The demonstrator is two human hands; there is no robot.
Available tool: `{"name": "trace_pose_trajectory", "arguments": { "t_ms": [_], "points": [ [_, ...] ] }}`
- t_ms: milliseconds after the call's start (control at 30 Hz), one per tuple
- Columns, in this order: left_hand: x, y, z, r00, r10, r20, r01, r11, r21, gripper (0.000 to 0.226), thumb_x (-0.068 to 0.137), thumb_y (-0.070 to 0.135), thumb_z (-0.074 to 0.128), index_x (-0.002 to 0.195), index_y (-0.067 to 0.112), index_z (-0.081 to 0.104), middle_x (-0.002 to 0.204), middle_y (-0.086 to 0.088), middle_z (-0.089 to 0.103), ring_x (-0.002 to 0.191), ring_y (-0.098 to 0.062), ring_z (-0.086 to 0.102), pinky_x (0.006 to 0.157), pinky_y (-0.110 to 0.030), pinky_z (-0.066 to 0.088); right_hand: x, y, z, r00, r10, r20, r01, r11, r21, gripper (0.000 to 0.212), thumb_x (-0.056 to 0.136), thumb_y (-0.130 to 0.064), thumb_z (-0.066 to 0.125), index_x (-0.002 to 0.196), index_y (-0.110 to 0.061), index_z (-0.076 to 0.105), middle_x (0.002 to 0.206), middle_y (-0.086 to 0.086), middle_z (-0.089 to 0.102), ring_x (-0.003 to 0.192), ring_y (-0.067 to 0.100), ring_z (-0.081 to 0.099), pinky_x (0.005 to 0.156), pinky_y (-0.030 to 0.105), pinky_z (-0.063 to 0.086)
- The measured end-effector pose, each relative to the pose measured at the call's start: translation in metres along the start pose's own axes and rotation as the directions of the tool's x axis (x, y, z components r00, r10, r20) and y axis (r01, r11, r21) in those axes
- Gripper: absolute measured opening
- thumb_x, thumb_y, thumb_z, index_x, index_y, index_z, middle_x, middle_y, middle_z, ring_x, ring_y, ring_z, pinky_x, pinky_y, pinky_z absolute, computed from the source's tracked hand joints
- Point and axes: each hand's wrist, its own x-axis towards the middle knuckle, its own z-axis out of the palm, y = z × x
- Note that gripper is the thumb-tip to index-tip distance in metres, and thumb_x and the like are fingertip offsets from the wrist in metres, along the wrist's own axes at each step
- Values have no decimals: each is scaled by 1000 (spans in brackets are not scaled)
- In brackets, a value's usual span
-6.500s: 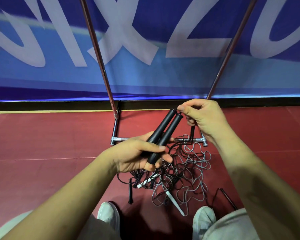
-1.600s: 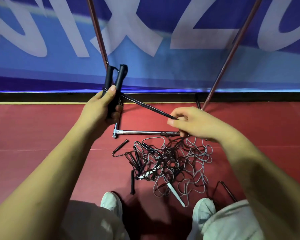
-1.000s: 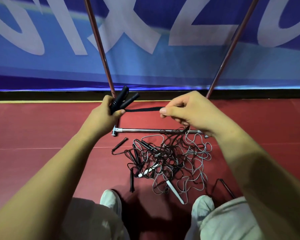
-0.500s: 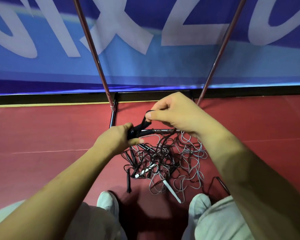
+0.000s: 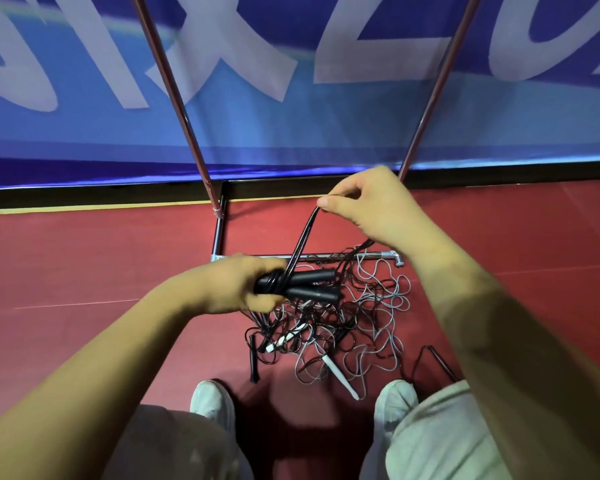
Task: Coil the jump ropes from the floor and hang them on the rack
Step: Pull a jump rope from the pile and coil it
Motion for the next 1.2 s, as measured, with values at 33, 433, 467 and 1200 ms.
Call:
{"name": "trace_pose_trajectory", "arguments": {
  "t_ms": [33,433,467,1200],
  "points": [
    [-2,7,-1,1000,31,1,-31,989,-146,22,89,10,70,97,27,58,71,16,56,62,1,49,61,-18,42,2,5,0,1000,16,-25,-16,1000,15,19,85,-29,75,84,-11,78,78,7,73,66,19,59,66,27,44],
    [-6,26,-18,880,-142,-453,-327,510,-795,38,89,26,57,125,15,50,73,-4,54,57,-21,42,56,-38,16,4,13,17,957,65,282,-98,990,104,20,95,-28,63,80,-19,73,55,-3,58,44,8,44,49,23,37],
    [-6,28,-19,869,-150,-471,-349,490,-799,42,92,22,53,133,24,48,75,-2,55,58,-22,44,56,-37,17,3,12,18,948,63,313,-102,989,110,23,96,-28,61,79,-18,72,57,-2,59,46,8,46,48,23,38],
    [-4,7,-28,720,-466,-515,-60,697,-715,17,99,16,57,115,10,54,67,5,66,57,-14,56,60,-33,42,-4,4,19,935,42,353,-96,986,135,20,95,-27,61,86,-12,70,53,-2,60,46,12,42,52,27,35]
  ]
}}
